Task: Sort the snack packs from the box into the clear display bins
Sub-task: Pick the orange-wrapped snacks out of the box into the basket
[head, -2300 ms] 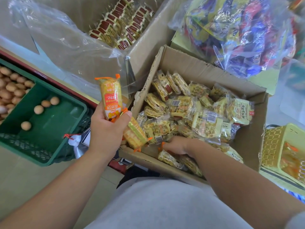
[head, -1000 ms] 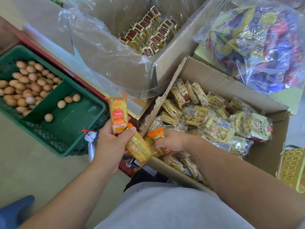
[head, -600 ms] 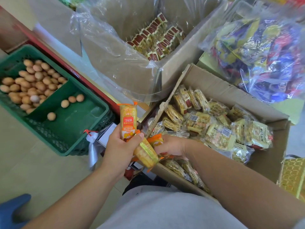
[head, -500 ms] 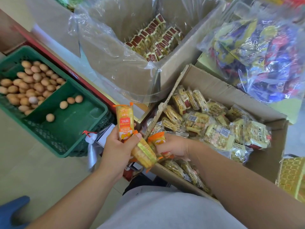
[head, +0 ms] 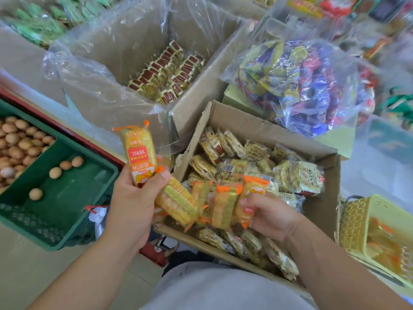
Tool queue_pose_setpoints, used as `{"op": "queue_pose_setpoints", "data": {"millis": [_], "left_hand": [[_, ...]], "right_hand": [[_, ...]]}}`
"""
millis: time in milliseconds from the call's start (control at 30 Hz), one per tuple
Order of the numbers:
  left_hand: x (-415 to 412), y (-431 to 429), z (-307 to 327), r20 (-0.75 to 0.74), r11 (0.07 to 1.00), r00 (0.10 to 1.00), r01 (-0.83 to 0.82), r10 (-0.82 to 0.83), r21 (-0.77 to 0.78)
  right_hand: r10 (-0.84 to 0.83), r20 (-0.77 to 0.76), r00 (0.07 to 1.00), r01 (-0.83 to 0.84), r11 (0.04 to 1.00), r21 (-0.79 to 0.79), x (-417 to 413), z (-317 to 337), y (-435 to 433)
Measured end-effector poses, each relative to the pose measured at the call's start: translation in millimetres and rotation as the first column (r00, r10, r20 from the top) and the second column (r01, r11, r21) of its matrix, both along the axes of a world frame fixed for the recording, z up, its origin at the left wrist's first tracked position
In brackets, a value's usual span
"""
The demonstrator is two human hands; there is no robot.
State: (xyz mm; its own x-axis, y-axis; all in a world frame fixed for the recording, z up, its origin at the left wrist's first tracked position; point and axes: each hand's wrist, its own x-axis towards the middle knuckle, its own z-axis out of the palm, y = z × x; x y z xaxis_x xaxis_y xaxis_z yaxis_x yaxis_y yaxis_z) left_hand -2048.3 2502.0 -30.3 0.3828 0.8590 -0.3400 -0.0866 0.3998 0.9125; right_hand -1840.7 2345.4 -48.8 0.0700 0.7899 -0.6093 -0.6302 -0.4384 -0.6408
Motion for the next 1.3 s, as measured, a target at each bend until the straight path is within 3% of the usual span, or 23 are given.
{"op": "queue_pose_setpoints", "data": {"millis": [133, 233, 300, 400, 467, 533, 667, 767, 867, 933, 1000, 1133, 1233, 1300], "left_hand": [[39.5, -14.4, 1.7, -0.089, 0.991, 0.99, 0.112, -0.105, 0.075], [62.3, -23.5, -14.3, -0.327, 0.97, 0.93, 0.216, -0.17, 0.109], [74.1, -31.0, -32.2, -0.521, 0.928, 0.818, 0.353, -0.245, 0.117], [85.1, -39.4, -60.9, -0.773, 0.814, 0.564, 0.57, -0.289, 0.111], [89.3, -44.9, -71.7, -0.875, 0.759, 0.358, 0.651, -0.327, -0.017], [90.2, -52.1, -79.6, -0.885, 0.773, 0.288, 0.624, -0.366, -0.117], [95.2, -66.1, -85.9, -0.888, 0.809, 0.296, 0.574, -0.351, -0.128], [100.5, -68.8, -86.1, -0.9, 0.838, 0.289, 0.528, -0.326, -0.134], [103.5, -70.6, -89.3, -0.926, 0.83, 0.221, 0.538, -0.306, -0.146], [104.4, -70.2, -93.4, -0.924, 0.817, 0.217, 0.558, -0.315, -0.147], [103.9, -66.9, -95.5, -0.902, 0.823, 0.272, 0.551, -0.336, -0.14], [98.1, -51.7, -92.8, -0.875, 0.806, 0.351, 0.588, -0.333, -0.071], [92.2, -41.4, -94.5, -0.845, 0.755, 0.355, 0.65, -0.401, -0.085], [90.8, -38.0, -97.0, -0.816, 0.712, 0.324, 0.687, -0.478, -0.144]], "right_hand": [[-0.097, 0.042, 0.994, 0.092, 0.991, 0.099, 29.6, 9.2, -43.7], [-0.125, 0.013, 0.992, 0.12, 0.974, 0.19, 51.9, 9.7, -80.8], [-0.16, 0.016, 0.987, 0.154, 0.968, 0.196, 67.3, 7.2, -103.9], [-0.135, 0.176, 0.975, 0.112, 0.984, 0.135, 86.2, 4.7, -127.4], [-0.008, 0.285, 0.959, -0.016, 0.996, 0.084, 90.8, 6.0, -132.8], [0.183, 0.351, 0.918, -0.208, 0.977, 0.035, 91.2, 5.2, -132.3], [0.474, 0.628, 0.618, -0.553, 0.829, -0.082, 88.6, -0.7, -120.1], [0.531, 0.736, 0.42, -0.669, 0.729, -0.145, 80.1, -7.7, -105.2], [0.537, 0.833, 0.134, -0.764, 0.591, -0.258, 67.4, -16.6, -89.4], [0.536, 0.844, 0.028, -0.795, 0.524, -0.307, 59.1, -23.5, -78.9], [0.554, 0.83, -0.062, -0.82, 0.446, -0.359, 50.9, -29.8, -68.9], [0.615, 0.706, -0.351, -0.793, 0.205, -0.573, 36.8, -46.6, -55.2], [0.669, 0.615, -0.417, -0.743, 0.139, -0.655, 28.8, -52.9, -49.0], [0.693, 0.593, -0.409, -0.713, 0.164, -0.682, 28.3, -53.0, -46.8]]}}
